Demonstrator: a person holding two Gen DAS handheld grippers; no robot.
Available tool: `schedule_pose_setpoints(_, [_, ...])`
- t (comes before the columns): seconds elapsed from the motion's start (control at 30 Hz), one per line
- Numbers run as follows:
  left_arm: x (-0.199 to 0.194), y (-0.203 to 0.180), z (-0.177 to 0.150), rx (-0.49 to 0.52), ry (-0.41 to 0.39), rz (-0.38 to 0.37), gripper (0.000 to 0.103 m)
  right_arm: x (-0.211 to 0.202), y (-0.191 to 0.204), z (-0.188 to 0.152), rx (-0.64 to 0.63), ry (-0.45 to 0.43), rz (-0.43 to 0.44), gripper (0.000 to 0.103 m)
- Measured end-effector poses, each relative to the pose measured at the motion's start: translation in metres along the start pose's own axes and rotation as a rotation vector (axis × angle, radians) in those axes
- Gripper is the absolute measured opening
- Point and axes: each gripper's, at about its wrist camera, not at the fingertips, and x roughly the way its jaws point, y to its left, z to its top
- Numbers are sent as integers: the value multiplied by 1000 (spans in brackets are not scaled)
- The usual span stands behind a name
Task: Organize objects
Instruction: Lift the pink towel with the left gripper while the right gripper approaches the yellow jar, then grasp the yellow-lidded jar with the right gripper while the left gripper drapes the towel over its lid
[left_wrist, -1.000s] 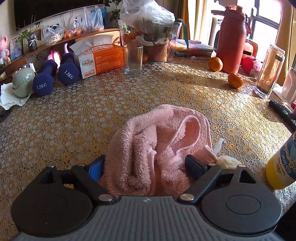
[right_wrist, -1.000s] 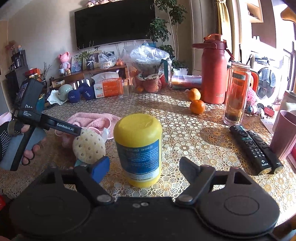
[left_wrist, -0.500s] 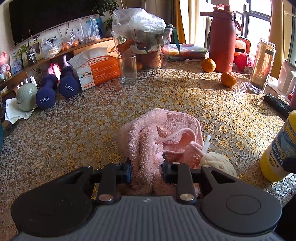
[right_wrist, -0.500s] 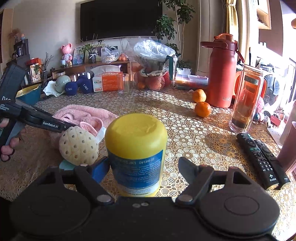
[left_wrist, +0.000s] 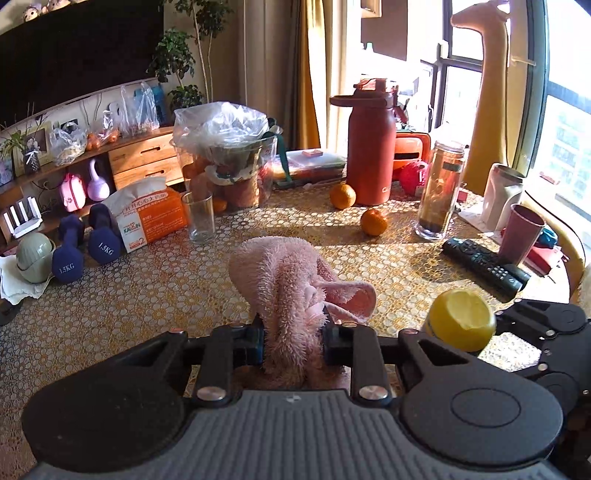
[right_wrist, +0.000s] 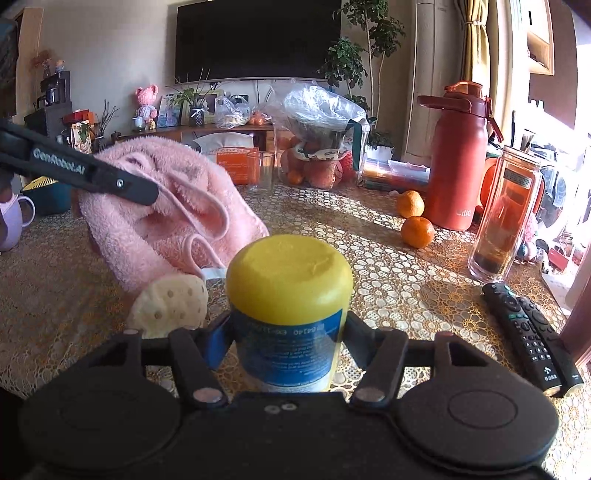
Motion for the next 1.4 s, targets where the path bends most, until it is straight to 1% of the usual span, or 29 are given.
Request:
schedule_pose_setpoints(0.13, [-20, -29, 16, 56, -37, -93, 25, 0, 1, 0, -18, -1, 0, 61])
schedule_pose_setpoints(0.23, [-25, -50, 22, 80, -40, -168, 25, 0, 5, 1, -38, 0, -6, 61])
schedule_pose_setpoints(0.3, [-23, -61, 24, 95, -31, -203, 25, 1, 7, 1, -51, 0, -9, 62])
schedule_pose_setpoints(0.4, [-9, -74, 21, 102, 12, -242, 25, 1, 8, 2, -59, 1, -9, 61])
schedule_pose_setpoints(0.5, [11, -80, 14, 80, 87, -290, 25, -1, 10, 1, -72, -2, -9, 61])
schedule_pose_setpoints(0.57, [23, -81, 9, 78, 117, -298, 25, -2, 12, 0, -91, -6, -11, 61])
schedule_pose_setpoints(0.6, [23, -81, 8, 84, 106, -302, 25, -2, 13, 0, -98, -7, -12, 61])
schedule_pose_setpoints(0.67, [23, -77, 11, 59, 114, -310, 25, -3, 12, 1, -85, -6, -10, 61])
schedule_pose_setpoints(0.77, [27, -69, 13, 41, 124, -268, 25, -4, 9, 1, -72, -8, 1, 61])
schedule_pose_setpoints(0.83, [32, -59, 12, 7, 140, -245, 24, -5, 9, 1, -71, -13, 4, 61])
schedule_pose_setpoints(0.9, [36, -47, 11, -26, 139, -232, 24, -5, 9, 1, -68, -16, 7, 61])
schedule_pose_setpoints(0.97, [41, -37, 12, -49, 160, -161, 24, -6, 9, 2, -67, -18, 9, 61])
schedule_pose_setpoints(1.0, [40, -32, 12, -67, 162, -143, 24, -7, 9, 2, -66, -18, 10, 61])
schedule_pose_setpoints(1.03, [37, -26, 14, -88, 159, -149, 25, -7, 11, 2, -68, -19, 12, 61])
schedule_pose_setpoints(1.1, [25, -22, 20, -114, 131, -183, 25, -7, 11, 2, -65, -19, 15, 61])
schedule_pose_setpoints(1.17, [10, -26, 29, -114, 95, -235, 25, -3, 7, 3, -61, -19, 18, 61])
schedule_pose_setpoints(1.27, [-8, -47, 39, -61, 65, -317, 25, -3, 6, 3, -62, -19, 18, 61])
schedule_pose_setpoints(1.33, [-13, -62, 40, -26, 67, -368, 25, -3, 7, 2, -60, -18, 17, 61])
schedule_pose_setpoints(1.4, [-13, -75, 37, -3, 77, -404, 25, -2, 5, 4, -61, -18, 16, 61])
